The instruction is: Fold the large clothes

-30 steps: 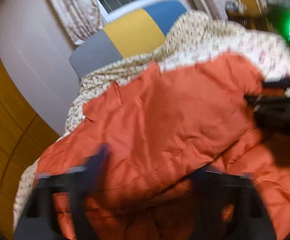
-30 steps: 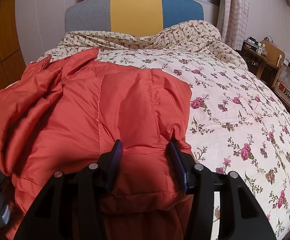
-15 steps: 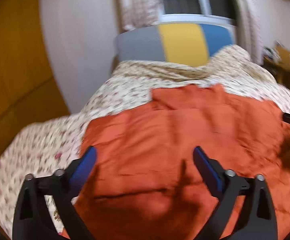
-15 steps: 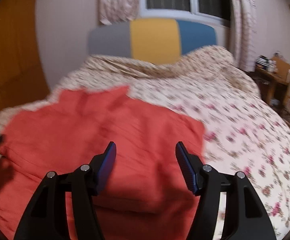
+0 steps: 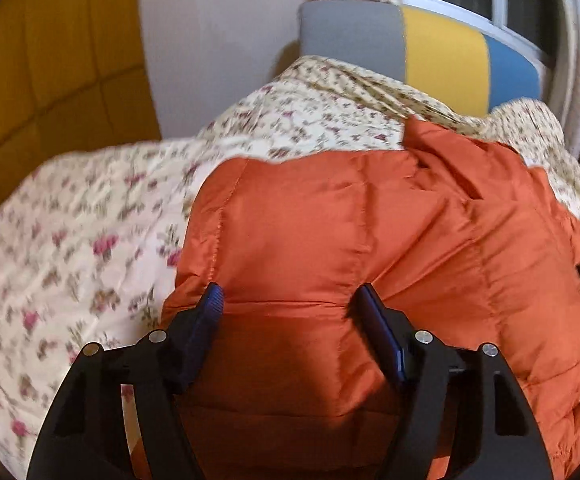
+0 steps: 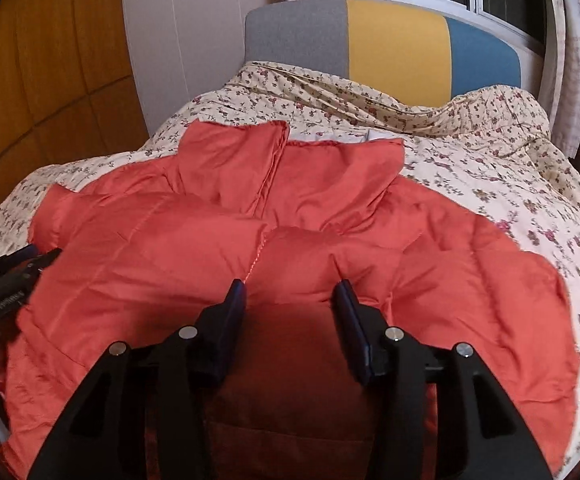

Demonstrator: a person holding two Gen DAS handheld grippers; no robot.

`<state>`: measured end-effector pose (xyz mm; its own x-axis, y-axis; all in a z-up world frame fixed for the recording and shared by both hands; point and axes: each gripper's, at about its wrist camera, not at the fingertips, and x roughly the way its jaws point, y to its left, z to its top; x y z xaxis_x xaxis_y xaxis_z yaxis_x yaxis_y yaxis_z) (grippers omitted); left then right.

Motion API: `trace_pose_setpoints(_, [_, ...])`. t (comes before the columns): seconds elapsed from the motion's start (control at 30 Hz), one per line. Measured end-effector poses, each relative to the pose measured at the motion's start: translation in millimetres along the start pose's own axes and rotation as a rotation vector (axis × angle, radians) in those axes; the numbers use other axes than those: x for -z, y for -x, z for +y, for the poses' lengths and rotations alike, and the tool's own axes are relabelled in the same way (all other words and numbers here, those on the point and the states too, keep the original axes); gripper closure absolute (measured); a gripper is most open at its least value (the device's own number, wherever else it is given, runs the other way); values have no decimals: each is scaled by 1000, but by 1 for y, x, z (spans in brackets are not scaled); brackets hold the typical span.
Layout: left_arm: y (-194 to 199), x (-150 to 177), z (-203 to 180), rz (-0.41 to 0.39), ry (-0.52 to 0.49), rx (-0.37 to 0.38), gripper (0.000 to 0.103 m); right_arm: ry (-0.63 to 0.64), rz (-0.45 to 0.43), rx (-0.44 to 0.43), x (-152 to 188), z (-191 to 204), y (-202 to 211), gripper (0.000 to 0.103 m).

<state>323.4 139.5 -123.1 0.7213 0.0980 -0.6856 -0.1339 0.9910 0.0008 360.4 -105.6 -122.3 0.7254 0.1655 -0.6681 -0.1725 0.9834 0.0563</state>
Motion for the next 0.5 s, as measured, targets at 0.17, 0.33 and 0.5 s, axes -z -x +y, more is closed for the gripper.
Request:
trace_pose_setpoints(0.17, [-6,1,3,25,23,1,33,-14,24,-5,6,-8,-15,56])
trace_pose_setpoints(0.33, [10,-2,0,30,-5,-53,11,-57,19,-62,5,-22,3,45])
trace_pose_setpoints(0.5, [61,0,-14,-118,-52,-43,7,-68,-36,-68,8,-33,38,45])
